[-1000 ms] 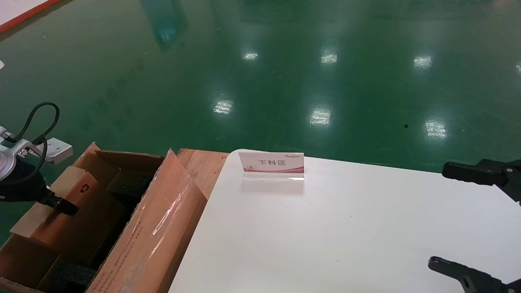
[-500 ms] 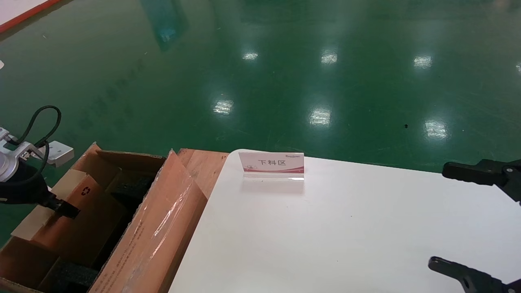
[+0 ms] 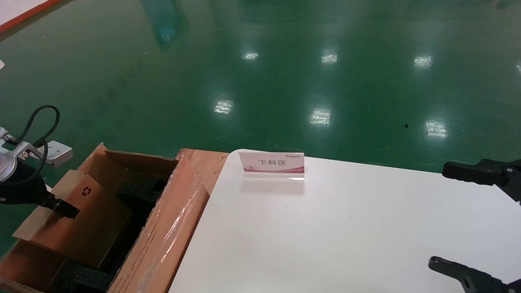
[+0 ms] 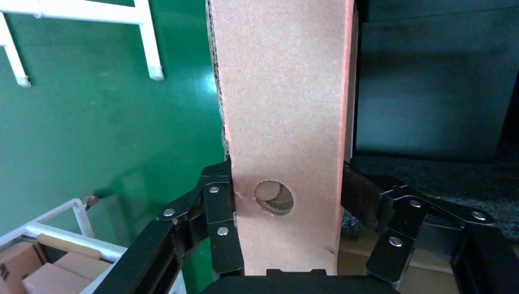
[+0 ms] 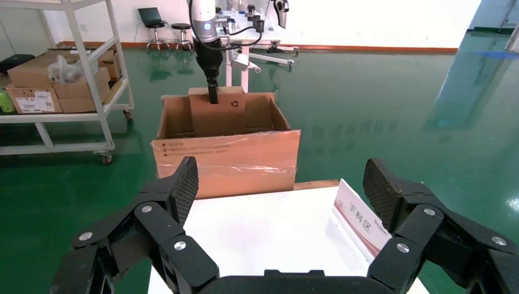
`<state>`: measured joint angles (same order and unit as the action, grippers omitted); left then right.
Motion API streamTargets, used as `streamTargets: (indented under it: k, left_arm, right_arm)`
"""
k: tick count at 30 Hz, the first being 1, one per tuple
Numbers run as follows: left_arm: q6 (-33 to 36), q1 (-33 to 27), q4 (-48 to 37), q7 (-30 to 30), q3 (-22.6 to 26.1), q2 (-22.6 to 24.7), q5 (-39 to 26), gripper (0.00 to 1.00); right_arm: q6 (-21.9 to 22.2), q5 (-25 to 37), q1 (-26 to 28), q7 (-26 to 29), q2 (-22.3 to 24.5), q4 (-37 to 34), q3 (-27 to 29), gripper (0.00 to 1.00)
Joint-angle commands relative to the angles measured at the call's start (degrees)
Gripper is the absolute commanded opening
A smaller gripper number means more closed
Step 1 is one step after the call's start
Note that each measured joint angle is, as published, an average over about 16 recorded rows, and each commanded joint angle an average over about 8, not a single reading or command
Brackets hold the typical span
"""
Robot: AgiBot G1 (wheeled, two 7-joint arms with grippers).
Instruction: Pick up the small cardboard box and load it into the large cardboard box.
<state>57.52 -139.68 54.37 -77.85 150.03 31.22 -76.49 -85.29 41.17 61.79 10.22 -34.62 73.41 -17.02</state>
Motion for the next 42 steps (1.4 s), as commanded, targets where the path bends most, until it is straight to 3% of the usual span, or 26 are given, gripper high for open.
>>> streamTargets:
  k: [1,13,26,31,35,42]
  left_arm:
    - [0.0,0.0,0.0,0.0,0.0,0.0,0.0,1.0]
    - [-0.7,-1.3,0.8,0.7,-0.7,0.2,-0.1,1.0]
    - [-5.3,-15.0,10.7,9.9,-8.8,-3.3,4.1,1.0]
    - [-5.9,-17.4,13.8,13.5,-11.8,-4.1,6.3,1.0]
    - [-5.5,-16.3,14.9,15.4,-15.1,-3.9,7.4,1.0]
    - [-2.1,-6.9,15.5,20.8,-27.3,-3.2,10.2,1.0]
  right_arm:
    - [0.0,0.0,0.0,0.0,0.0,0.0,0.0,1.0]
    - [0.0,0.0,0.0,0.0,0.0,0.0,0.0,1.0]
    - [0.0,0.0,0.0,0.0,0.0,0.0,0.0,1.0]
    - [0.0,0.0,0.0,0.0,0.0,-0.1,0.0,1.0]
    - [0.0,0.0,0.0,-0.1,0.0,-0.1,0.0,1.0]
    - [0.0,0.0,0.1,-0.1,0.0,-0.1,0.0,1.0]
